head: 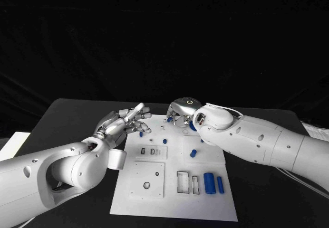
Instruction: Assemble the parts on the task board
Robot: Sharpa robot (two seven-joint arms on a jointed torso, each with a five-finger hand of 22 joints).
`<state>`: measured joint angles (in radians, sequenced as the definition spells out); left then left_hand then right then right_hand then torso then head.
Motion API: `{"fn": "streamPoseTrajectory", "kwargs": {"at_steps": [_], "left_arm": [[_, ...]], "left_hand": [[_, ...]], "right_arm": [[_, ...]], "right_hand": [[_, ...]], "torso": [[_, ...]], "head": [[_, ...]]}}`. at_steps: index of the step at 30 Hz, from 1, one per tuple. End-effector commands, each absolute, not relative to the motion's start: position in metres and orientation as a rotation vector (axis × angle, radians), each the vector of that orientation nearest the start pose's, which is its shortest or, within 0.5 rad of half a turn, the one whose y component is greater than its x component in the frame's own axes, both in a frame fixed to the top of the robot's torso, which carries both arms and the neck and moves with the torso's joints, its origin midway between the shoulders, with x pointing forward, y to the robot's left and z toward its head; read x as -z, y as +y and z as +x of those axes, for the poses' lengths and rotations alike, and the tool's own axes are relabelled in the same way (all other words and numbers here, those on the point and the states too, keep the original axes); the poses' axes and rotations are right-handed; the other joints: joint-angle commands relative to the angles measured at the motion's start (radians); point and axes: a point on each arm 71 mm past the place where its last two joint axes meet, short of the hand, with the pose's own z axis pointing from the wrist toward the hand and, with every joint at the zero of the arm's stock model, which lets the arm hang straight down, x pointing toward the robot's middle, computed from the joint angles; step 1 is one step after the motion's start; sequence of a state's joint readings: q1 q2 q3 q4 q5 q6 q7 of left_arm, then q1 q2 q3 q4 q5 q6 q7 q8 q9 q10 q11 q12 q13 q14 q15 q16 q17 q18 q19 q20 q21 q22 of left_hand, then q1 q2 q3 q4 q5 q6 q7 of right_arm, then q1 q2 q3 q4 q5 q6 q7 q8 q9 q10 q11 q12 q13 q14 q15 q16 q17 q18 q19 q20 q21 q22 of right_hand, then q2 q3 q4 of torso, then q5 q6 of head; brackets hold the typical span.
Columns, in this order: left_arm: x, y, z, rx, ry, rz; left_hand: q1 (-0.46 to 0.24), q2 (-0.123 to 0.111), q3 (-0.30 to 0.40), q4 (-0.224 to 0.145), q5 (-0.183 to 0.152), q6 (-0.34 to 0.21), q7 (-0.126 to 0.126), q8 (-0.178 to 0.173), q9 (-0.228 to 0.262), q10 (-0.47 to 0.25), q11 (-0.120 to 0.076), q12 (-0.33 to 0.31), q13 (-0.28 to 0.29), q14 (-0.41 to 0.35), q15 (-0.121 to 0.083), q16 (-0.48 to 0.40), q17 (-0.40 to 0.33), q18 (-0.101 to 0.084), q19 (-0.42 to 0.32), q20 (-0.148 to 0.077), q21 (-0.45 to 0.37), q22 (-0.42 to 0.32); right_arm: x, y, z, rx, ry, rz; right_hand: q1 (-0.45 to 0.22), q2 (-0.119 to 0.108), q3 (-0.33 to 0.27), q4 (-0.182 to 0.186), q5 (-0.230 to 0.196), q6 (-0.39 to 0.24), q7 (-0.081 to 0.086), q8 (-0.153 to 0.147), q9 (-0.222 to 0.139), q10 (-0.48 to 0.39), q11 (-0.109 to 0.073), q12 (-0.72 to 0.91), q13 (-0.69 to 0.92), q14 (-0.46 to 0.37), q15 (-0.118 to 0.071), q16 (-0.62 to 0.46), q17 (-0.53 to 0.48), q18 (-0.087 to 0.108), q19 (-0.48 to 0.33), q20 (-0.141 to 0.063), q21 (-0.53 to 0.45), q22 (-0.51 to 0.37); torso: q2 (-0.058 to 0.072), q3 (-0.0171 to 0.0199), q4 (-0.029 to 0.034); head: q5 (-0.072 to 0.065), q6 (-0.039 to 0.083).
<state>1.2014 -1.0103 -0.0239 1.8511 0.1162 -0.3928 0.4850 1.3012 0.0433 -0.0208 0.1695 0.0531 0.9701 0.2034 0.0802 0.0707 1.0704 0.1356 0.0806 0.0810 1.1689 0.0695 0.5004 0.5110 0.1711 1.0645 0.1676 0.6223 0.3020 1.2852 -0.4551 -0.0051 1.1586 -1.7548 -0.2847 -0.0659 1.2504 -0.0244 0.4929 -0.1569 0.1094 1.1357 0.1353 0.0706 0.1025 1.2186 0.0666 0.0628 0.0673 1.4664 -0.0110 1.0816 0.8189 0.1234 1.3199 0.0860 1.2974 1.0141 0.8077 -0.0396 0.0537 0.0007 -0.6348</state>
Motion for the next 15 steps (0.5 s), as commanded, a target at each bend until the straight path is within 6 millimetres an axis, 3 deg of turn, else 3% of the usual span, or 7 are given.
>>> {"fn": "streamPoseTrajectory", "kwargs": {"at_steps": [1, 11, 15], "left_arm": [[0.141, 0.199, 0.427, 1.728, 1.326, -1.177], [0.14, 0.199, 0.427, 1.729, 1.325, -1.175], [0.14, 0.198, 0.427, 1.73, 1.326, -1.174]], "left_hand": [[0.0, 0.008, 0.002, -0.005, -0.004, 0.001, 0.004, -0.003, -0.001, -0.001, 0.008, -0.003, -0.001, -0.008, 0.0, -0.002, 0.001, 0.009, -0.006, 0.001, 0.004, 0.001], [0.0, 0.008, 0.002, -0.005, -0.004, 0.001, 0.004, -0.003, -0.001, -0.001, 0.008, -0.003, -0.001, -0.008, 0.0, -0.002, 0.001, 0.009, -0.006, 0.001, 0.004, 0.001], [0.0, 0.008, 0.002, -0.005, -0.004, 0.001, 0.004, -0.003, -0.001, -0.001, 0.008, -0.003, -0.001, -0.008, 0.0, -0.002, 0.001, 0.009, -0.006, 0.001, 0.004, 0.001]], "right_arm": [[0.14, -0.091, 0.552, -0.526, 1.418, -0.487], [0.138, -0.083, 0.552, -0.539, 1.401, -0.485], [0.139, -0.08, 0.553, -0.537, 1.409, -0.487]], "right_hand": [[-0.004, -0.003, 0.001, 0.004, -0.003, -0.001, 0.002, -0.002, 0.001, -0.001, 0.006, -0.002, -0.001, 0.004, -0.003, 0.006, 0.001, -0.017, 0.001, 0.002, 0.006, 0.001], [-0.005, -0.006, 0.002, 0.006, -0.004, -0.003, 0.004, -0.004, 0.001, -0.004, 0.007, -0.002, -0.001, 0.003, -0.003, 0.004, -0.001, -0.016, -0.001, 0.002, 0.006, -0.001], [-0.006, -0.007, 0.002, 0.007, -0.005, -0.004, 0.004, -0.004, 0.001, -0.005, 0.008, -0.002, -0.001, 0.003, -0.002, 0.004, -0.002, -0.016, -0.001, 0.003, 0.006, 0.0]], "torso": [[0.007, -0.0027, 0.0028], [0.016, -0.0052, 0.0079], [0.016, -0.0055, 0.0067]], "head": [[-0.001, 0.003], [-0.002, 0.004], [-0.002, 0.002]]}}
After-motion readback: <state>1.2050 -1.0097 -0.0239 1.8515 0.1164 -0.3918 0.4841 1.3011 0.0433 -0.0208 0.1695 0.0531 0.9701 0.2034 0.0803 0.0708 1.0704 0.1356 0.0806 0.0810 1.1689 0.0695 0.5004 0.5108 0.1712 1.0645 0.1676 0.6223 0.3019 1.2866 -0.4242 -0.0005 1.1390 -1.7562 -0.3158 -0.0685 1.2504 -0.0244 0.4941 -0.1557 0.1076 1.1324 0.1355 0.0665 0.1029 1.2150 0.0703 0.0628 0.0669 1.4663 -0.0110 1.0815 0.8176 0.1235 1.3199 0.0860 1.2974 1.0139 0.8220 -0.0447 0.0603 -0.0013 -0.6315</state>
